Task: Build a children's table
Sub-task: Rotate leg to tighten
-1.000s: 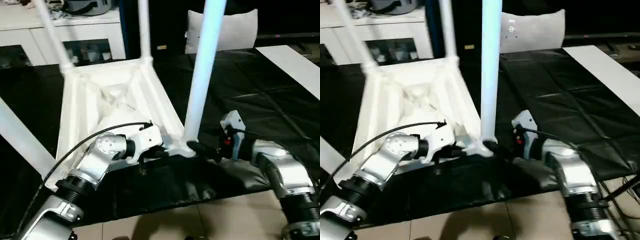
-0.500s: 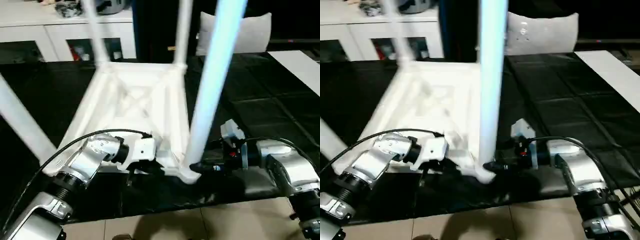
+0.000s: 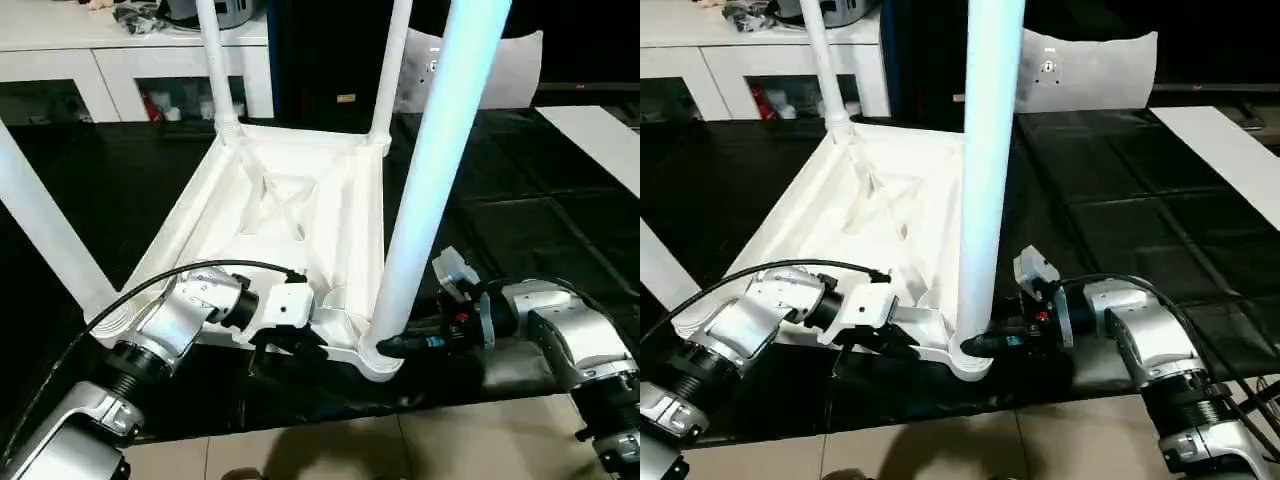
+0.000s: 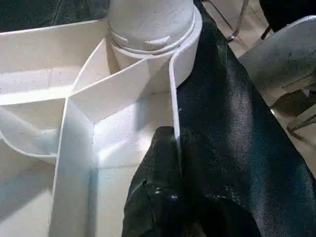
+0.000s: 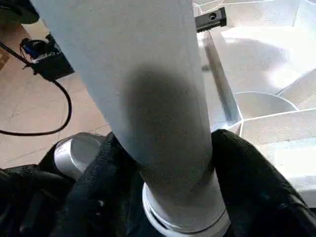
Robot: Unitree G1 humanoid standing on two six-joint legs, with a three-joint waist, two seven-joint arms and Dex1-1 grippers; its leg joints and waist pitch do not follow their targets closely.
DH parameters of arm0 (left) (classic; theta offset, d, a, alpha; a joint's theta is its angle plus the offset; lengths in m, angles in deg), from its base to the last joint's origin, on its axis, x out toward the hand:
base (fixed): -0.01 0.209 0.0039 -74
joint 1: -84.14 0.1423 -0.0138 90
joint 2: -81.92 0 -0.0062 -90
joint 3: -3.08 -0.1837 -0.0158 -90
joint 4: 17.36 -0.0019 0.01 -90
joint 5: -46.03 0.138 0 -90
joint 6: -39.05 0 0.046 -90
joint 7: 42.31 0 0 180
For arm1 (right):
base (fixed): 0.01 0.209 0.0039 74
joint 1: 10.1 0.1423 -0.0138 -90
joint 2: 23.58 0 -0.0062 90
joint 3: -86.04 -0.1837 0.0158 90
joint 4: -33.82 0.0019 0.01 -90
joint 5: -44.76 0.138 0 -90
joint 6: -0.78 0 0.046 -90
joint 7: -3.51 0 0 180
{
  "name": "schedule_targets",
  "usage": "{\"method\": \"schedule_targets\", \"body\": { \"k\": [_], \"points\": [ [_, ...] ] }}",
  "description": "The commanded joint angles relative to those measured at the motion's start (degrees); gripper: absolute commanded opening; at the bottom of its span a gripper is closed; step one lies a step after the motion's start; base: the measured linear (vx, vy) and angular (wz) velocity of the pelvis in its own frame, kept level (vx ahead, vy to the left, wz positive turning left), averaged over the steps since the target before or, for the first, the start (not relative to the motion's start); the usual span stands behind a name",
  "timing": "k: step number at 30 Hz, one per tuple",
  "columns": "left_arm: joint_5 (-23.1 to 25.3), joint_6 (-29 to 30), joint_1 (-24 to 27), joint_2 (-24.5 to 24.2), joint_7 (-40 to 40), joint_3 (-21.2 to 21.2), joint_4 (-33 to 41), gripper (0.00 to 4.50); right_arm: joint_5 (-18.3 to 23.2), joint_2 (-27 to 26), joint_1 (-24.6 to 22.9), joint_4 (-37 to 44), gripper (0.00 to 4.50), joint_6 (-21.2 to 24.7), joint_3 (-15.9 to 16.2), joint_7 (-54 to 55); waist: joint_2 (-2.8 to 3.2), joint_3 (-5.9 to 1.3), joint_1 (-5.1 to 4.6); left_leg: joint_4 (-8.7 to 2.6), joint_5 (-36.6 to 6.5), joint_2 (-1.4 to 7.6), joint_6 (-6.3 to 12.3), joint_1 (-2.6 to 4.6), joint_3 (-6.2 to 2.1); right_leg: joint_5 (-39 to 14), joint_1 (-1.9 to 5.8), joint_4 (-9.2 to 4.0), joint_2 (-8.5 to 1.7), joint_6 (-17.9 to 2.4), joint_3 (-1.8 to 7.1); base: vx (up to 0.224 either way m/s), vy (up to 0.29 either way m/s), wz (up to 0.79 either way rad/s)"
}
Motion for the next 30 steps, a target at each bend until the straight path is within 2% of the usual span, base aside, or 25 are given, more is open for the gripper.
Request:
{"method": "schedule_targets", "body": {
  "k": [1, 5, 6, 7, 8, 10, 11, 12, 13, 14, 15, 16, 17, 18, 19, 20, 21, 22, 23, 25, 26, 27, 28, 29, 30],
  "points": [
    [0.79, 0.84, -0.25, 0.41, 1.8, -2.41, 0.3, 0.0, 1.04, -0.13, 0.73, 1.23, 2.18, 0.93, 0.47, 0.31, -0.67, -3.6, -0.34, -4.09, -9.97, 1.56, 3.07, -0.01, 0.07, -23.46, 3.11, -3.99, -3.3, -7.7, 2.94, 0.0, 0.0, 0.0],
    [0.17, 5.77, 0.22, 1.28, -0.48, -1.14, 0.89, 0.0, 1.94, -2.2, -0.75, 3.26, 2.09, 1.69, -1.38, 4.33, -0.5, -3.49, -0.45, -4.2, -10.34, 1.58, 2.8, 0.03, 0.06, -24.06, 3.03, -4.11, -3.31, -7.67, 2.96, 0.0, 0.0, 0.0],
    [-0.18, 7.09, 0.37, 1.81, -1.62, -0.53, 1.22, 0.0, 1.16, -3.05, -1.12, 3.61, 2.09, 1.88, -1.69, 7.03, -0.63, -3.41, -0.59, -4.24, -10.74, 1.51, 2.51, 0.05, 0.01, -24.83, 3.05, -4.23, -3.28, -7.32, 2.91, 0.0, 0.0, 0.0],
    [-0.54, 8.78, 0.52, 2.55, -3.26, 0.24, 1.75, 0.0, -0.23, -4.26, -1.32, 3.62, 2.08, 2.05, -1.93, 10.86, -0.37, -3.32, -0.77, -4.27, -11.58, 1.37, 2.01, 0.13, -0.09, -26.73, 2.96, -4.45, -3.3, -6.73, 2.79, 0.0, 0.0, 0.0],
    [-0.76, 9.9, 0.61, 3.05, -4.36, 0.73, 2.1, 0.0, -1.21, -5.07, -1.42, 3.57, 2.08, 2.14, -2.08, 13.41, -0.51, -3.23, -0.98, -4.25, -12.2, 1.24, 1.84, 0.2, -0.04, -27.82, 2.85, -4.71, -3.23, -6.33, 2.7, 0.0, 0.0, 0.0],
    [-0.93, 11.87, 0.69, 3.95, -6.44, 1.53, 2.81, 0.0, -2.46, -6.73, -1.12, 2.88, 2.03, 2.36, -2.66, 17.65, -0.38, -2.93, -1.63, -4.14, -14.24, 0.78, 1.08, 0.38, -0.15, -32.85, 2.65, -5.51, -3.18, -4.55, 2.2, 0.0, 0.0, 0.0],
    [-1.3, 15.71, 0.91, 6.0, -10.62, 3.05, 4.46, 0.0, -4.29, -10.28, -0.2, 1.54, 2.01, 3.54, -3.99, 25.85, -0.43, -2.83, -2.3, -4.1, -15.33, 0.55, 0.62, 0.25, -0.35, -35.66, 2.85, -5.84, -3.08, -2.86, 1.74, 0.0, 0.0, 0.0],
    [-1.15, 17.74, 0.98, 7.06, -12.95, 3.64, 5.39, 0.0, -5.09, -12.31, 0.44, 0.9, 1.99, 4.56, -4.57, 30.11, -0.4, -2.62, -3.11, -3.92, -16.87, 0.25, 0.23, 0.26, -0.5, -38.35, 2.62, -6.59, -2.93, -1.33, 1.09, 0.0, 0.0, 0.0],
    [-0.86, 19.12, 0.99, 7.86, -14.68, 3.97, 6.0, 0.0, -5.71, -13.67, 0.91, 0.46, 1.99, 5.1, -4.79, 32.8, -0.38, -2.6, -4.21, -3.62, -18.46, 0.08, -0.27, 0.26, -0.75, -40.2, 2.59, -6.97, -2.88, 0.0, 0.37, 0.0, 0.0, 0.0],
    [-0.84, 19.2, 0.99, 7.91, -14.77, 3.98, 6.04, 0.0, -5.74, -13.73, 0.93, 0.46, 1.98, 5.13, -4.8, 32.94, -0.27, -2.56, -4.76, -3.49, -19.29, -0.04, -0.27, 0.28, -0.92, -40.98, 2.58, -7.37, -2.8, 0.71, -0.08, 0.0, 0.0, 0.0],
    [-0.56, 20.11, 1.0, 8.38, -15.71, 4.15, 6.46, 0.0, -6.07, -14.41, 1.11, 0.38, 1.96, 5.47, -4.9, 34.36, -0.29, -2.63, -5.83, -3.51, -20.42, -0.02, 0.11, -0.21, -1.26, -41.12, 3.15, -7.69, -2.84, 1.99, -0.69, 0.0, 0.0, 0.0],
    [-0.21, 21.48, 0.92, 9.7, -17.96, 4.69, 6.7, 0.0, -6.63, -16.25, 1.97, -0.8, 1.96, 6.06, -5.46, 37.91, 0.25, -2.77, -6.01, -3.56, -21.04, 0.16, 0.41, 0.07, -1.38, -40.49, 3.21, -7.91, -2.94, 1.9, -0.85, 0.0, 0.0, 0.0],
    [0.8, 23.84, 0.49, 12.85, -23.66, 5.93, 6.62, 0.0, -7.76, -21.05, 4.72, -5.3, 1.96, 5.87, -7.41, 47.49, 0.61, -3.13, -7.02, -3.82, -21.4, 0.69, 0.86, -0.04, -1.78, -36.32, 3.55, -7.74, -3.25, 0.2, -0.96, 0.0, 0.0, 0.0],
    [1.0, 24.26, 0.38, 13.45, -24.76, 6.16, 6.57, 0.0, -7.97, -21.97, 5.27, -6.22, 1.96, 5.78, -7.8, 49.34, 1.05, -2.97, -8.17, -4.38, -22.78, 1.23, 0.49, -0.77, -2.49, -32.99, 4.13, -7.32, -3.23, -1.27, -1.49, 0.0, 0.0, 0.0],
    [1.08, 24.46, 0.25, 14.0, -25.71, 6.38, 6.44, 0.0, -8.12, -22.85, 5.9, -7.28, 1.96, 5.28, -8.19, 51.0, 0.86, -2.89, -8.72, -4.47, -23.61, 1.3, 0.33, -1.3, -2.74, -32.81, 4.52, -7.18, -3.2, -0.82, -1.74, 0.0, 0.0, 0.0],
    [1.09, 24.6, -0.18, 15.51, -28.18, 7.06, 5.91, 0.0, -8.49, -25.35, 7.94, -10.67, 1.96, 2.98, -9.31, 55.49, 1.01, -2.94, -9.01, -4.38, -25.26, 1.16, 0.41, -0.85, -2.8, -33.52, 4.4, -7.46, -3.42, -0.25, -1.89, 0.0, 0.0, 0.0],
    [1.12, 24.64, -0.22, 15.63, -28.38, 7.11, 5.85, 0.0, -8.48, -25.55, 8.08, -10.89, 1.96, 2.82, -9.35, 55.62, 1.03, -2.91, -9.96, -3.96, -25.88, 0.77, 0.75, 0.06, -2.59, -33.43, 3.75, -8.06, -3.63, -1.23, -2.09, 0.0, 0.0, 0.0],
    [1.26, 24.87, -0.46, 16.32, -29.58, 7.36, 5.54, 0.0, -8.44, -26.72, 8.91, -12.17, 1.96, 1.92, -9.59, 56.39, 0.96, -3.02, -10.33, -4.08, -25.3, 0.83, 1.19, -0.15, -2.65, -31.74, 4.0, -7.82, -3.85, -2.35, -1.92, 0.0, 0.0, 0.0],
    [1.26, 24.87, -0.46, 16.32, -29.58, 7.36, 5.54, 0.0, -8.44, -26.72, 8.91, -12.17, 1.96, 1.92, -9.59, 56.39, 0.96, -3.02, -10.33, -4.08, -25.3, 0.83, 1.19, -0.15, -2.65, -31.74, 4.0, -7.82, -3.85, -2.35, -1.92, 0.0, 0.0, 0.0],
    [2.08, 25.92, -0.67, 17.0, -31.19, 7.45, 5.77, 0.0, -9.18, -28.05, 9.57, -12.89, 1.96, 0.79, -9.21, 56.34, 0.74, -3.03, -10.65, -4.22, -23.33, 0.71, 1.95, -0.48, -2.38, -29.18, 3.9, -7.2, -3.78, -4.42, -1.17, 0.0, 0.0, 0.0],
    [2.08, 25.92, -0.67, 17.0, -31.19, 7.45, 5.77, 0.0, -9.18, -28.05, 9.57, -12.89, 2.51, 0.79, -9.21, 56.34, 0.75, -3.04, -10.57, -4.23, -22.79, 0.73, 2.07, -0.56, -2.34, -28.9, 3.92, -7.1, -3.81, -4.74, -1.03, 0.0, 0.0, 0.0],
    [2.36, 26.0, -0.73, 16.59, -31.22, 7.49, 5.83, 0.0, -9.65, -27.59, 9.04, -12.2, 2.51, 0.31, -9.02, 55.85, 1.24, -3.03, -10.31, -4.26, -22.29, 0.74, 2.13, -0.51, -2.36, -28.33, 3.93, -6.99, -3.87, -5.13, -0.92, 0.0, 0.0, 0.0],
    [2.71, 25.69, -0.91, 15.69, -31.08, 7.75, 5.49, 0.0, -10.49, -26.18, 7.84, -10.73, 2.67, -0.95, -8.39, 54.27, 0.93, -3.21, -10.25, -4.29, -20.9, 0.81, 2.3, -0.66, -2.24, -26.47, 3.95, -6.7, -3.79, -5.93, -0.58, 0.0, 0.0, 0.0],
    [3.0, 24.85, -0.99, 14.89, -30.69, 7.81, 5.08, 0.0, -10.37, -25.08, 6.78, -9.45, 2.74, -2.42, -8.24, 52.58, 0.86, -3.38, -9.74, -4.24, -19.09, 0.9, 2.65, -0.53, -2.02, -24.5, 3.88, -6.43, -3.82, -6.9, -0.2, 0.0, 0.0, 0.0],
    [3.12, 24.27, -1.0, 14.47, -30.36, 7.79, 4.8, 0.0, -9.88, -24.57, 6.19, -8.62, 2.86, -2.96, -8.39, 51.53, 1.08, -3.57, -8.94, -4.04, -16.71, 0.92, 3.16, -0.25, -1.57, -20.98, 3.62, -6.24, -3.79, -8.12, 0.42, 0.0, 0.0, 0.0]
  ]
}}
